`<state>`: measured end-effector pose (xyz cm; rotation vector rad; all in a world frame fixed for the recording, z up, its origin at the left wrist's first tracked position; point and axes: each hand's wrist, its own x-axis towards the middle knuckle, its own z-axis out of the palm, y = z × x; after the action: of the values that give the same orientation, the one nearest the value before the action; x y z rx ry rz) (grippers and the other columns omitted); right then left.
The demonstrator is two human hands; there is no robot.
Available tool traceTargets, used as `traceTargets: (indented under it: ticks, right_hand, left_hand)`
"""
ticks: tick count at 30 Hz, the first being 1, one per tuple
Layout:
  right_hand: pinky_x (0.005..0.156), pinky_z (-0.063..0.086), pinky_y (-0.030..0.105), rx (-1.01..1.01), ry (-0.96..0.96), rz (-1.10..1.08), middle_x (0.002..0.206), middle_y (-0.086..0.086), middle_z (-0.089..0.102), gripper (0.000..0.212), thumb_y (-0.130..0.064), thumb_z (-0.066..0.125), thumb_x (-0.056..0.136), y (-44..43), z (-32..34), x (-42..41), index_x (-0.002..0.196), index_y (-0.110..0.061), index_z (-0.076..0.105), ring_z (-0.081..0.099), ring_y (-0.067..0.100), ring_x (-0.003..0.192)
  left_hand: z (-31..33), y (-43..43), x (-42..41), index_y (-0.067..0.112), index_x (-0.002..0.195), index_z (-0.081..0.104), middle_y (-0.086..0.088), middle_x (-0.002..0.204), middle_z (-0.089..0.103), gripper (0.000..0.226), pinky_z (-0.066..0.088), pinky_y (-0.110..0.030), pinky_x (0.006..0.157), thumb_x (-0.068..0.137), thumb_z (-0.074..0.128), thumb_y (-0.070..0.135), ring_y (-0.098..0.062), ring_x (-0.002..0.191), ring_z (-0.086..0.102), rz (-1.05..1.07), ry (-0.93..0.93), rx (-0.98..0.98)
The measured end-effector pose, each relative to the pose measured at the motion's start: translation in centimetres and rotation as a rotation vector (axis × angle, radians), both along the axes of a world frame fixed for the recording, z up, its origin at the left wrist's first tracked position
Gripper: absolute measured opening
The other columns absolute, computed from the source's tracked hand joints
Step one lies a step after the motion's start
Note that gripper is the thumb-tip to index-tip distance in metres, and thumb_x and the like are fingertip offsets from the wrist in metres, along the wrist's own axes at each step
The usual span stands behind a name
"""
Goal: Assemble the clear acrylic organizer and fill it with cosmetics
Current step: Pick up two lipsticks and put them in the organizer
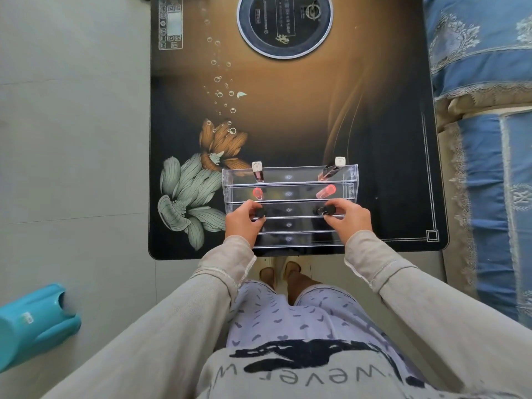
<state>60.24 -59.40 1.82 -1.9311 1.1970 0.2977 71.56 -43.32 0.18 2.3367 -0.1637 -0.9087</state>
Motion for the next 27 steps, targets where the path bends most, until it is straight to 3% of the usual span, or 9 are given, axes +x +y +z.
traceTargets:
  ticks: [14,18,25,27]
  right_hand:
    - [0.099,0.046,0.036,0.015,0.055,0.047,0.112,0.014,0.067,0.026,-0.008,0.066,0.082,0.1,-0.5,0.6,0.108,-0.008,0.062,0.061,0.029,0.108]
    - [0.098,0.046,0.036,0.007,0.058,0.042,0.113,0.013,0.067,0.028,-0.009,0.067,0.081,0.1,-0.5,0.5,0.109,-0.009,0.061,0.061,0.028,0.108]
    - [0.101,0.045,0.038,-0.023,0.048,-0.004,0.12,0.012,0.063,0.038,-0.005,0.067,0.081,0.4,-0.4,-0.5,0.117,-0.008,0.057,0.059,0.028,0.113]
    - [0.1,0.045,0.036,-0.054,0.044,-0.025,0.12,0.013,0.063,0.038,-0.004,0.067,0.081,0.7,-0.3,-1.6,0.117,-0.007,0.057,0.059,0.027,0.112]
  left_hand:
    - [-0.1,0.1,0.3,0.005,0.106,0.061,-0.015,0.109,0.068,0.024,0.049,-0.031,0.094,0.082,0.066,0.007,-0.026,0.102,0.064,-0.066,-0.007,0.022]
    - [-0.3,0.2,0.4,0.006,0.105,0.062,-0.014,0.108,0.069,0.025,0.045,-0.022,0.089,0.08,0.068,0.005,-0.024,0.101,0.064,-0.083,-0.026,0.007]
    - [-0.3,1.4,0.8,0.006,0.118,0.059,-0.013,0.118,0.066,0.04,0.046,-0.029,0.099,0.079,0.068,0.002,-0.024,0.11,0.062,-0.091,-0.018,-0.01]
    - [-0.2,2.4,0.7,0.006,0.119,0.06,-0.012,0.117,0.067,0.04,0.045,-0.024,0.095,0.079,0.068,0.002,-0.023,0.107,0.062,-0.109,-0.051,0.008]
